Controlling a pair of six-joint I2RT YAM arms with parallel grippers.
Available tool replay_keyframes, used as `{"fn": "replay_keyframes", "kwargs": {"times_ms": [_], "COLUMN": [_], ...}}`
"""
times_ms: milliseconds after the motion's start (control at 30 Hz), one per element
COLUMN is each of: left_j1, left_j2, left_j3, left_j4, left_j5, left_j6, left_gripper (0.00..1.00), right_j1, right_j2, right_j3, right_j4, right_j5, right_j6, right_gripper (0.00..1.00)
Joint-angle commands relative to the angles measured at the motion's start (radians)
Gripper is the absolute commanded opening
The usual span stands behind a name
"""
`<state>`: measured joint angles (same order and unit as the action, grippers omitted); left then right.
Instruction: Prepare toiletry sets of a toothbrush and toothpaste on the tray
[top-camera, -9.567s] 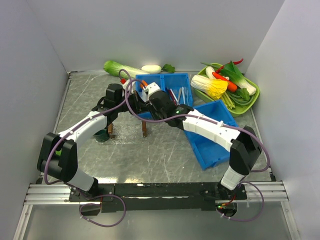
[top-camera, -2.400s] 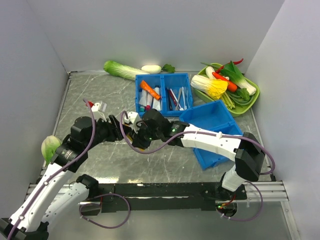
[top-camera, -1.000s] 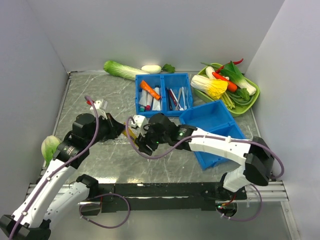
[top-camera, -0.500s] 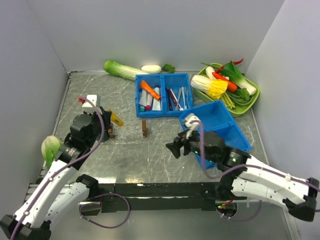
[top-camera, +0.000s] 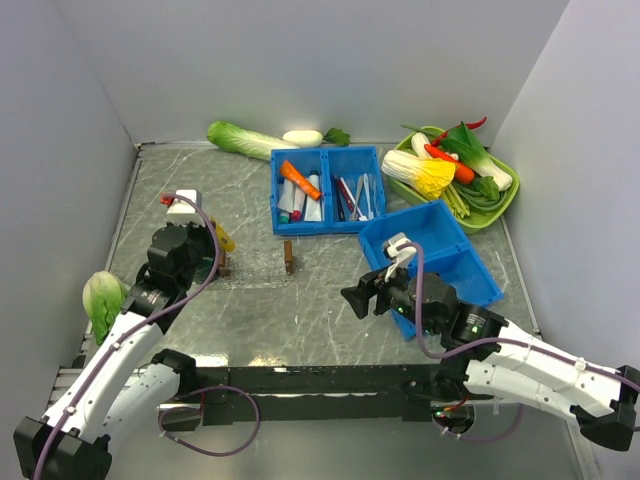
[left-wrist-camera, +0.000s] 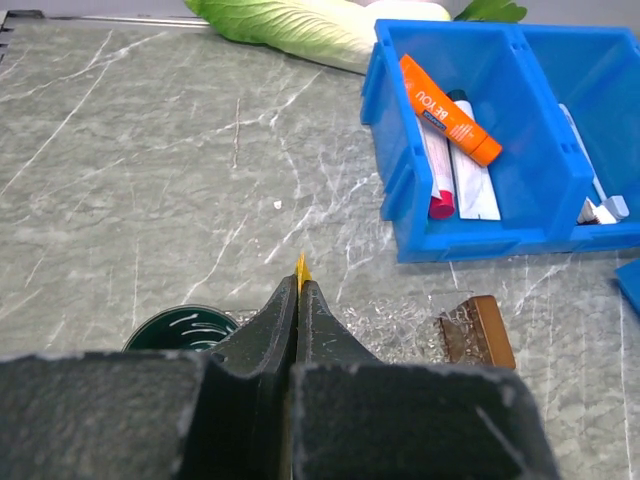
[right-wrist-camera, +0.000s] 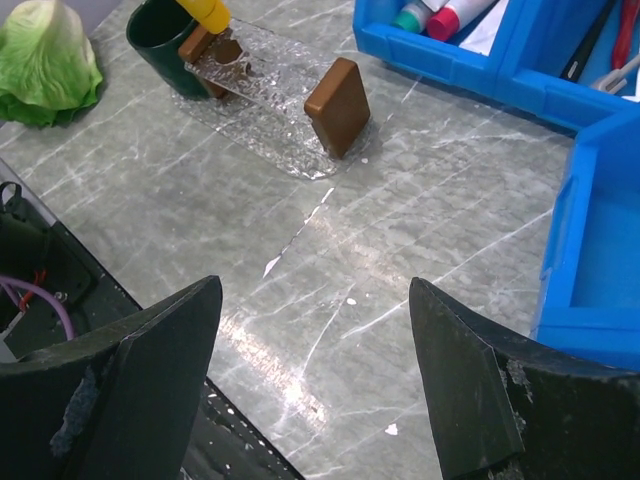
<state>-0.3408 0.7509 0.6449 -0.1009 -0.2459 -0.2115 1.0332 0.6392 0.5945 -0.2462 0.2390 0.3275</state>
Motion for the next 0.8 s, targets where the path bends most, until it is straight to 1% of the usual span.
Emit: {"fn": "replay_keyframes", "kwargs": {"times_ms": [0, 367, 767], "left_j1": [0.005, 0.005, 0.003], "left_j2": [0.008, 0.033, 0.030], "left_j3": [0.016, 0.024, 0.029], "left_j4": [0.086, 0.056, 0.032], "left_j5": [0.037, 0.076, 0.073], "left_j6": [0.012, -0.003, -0.017], "left_gripper": [0.01, 0.01, 0.01], "right_j1": [-0.004, -0.004, -0.002], "right_j2": [0.031, 0.022, 0.024], "right_j3": [0.011, 0.002, -0.004], "right_j4": [0.038, 0.041, 0.036], "right_j5": [0.005, 0.016, 0.022], "right_j6": [0.019, 0.024, 0.027], "right_gripper": [0.83, 0.83, 0.83]}}
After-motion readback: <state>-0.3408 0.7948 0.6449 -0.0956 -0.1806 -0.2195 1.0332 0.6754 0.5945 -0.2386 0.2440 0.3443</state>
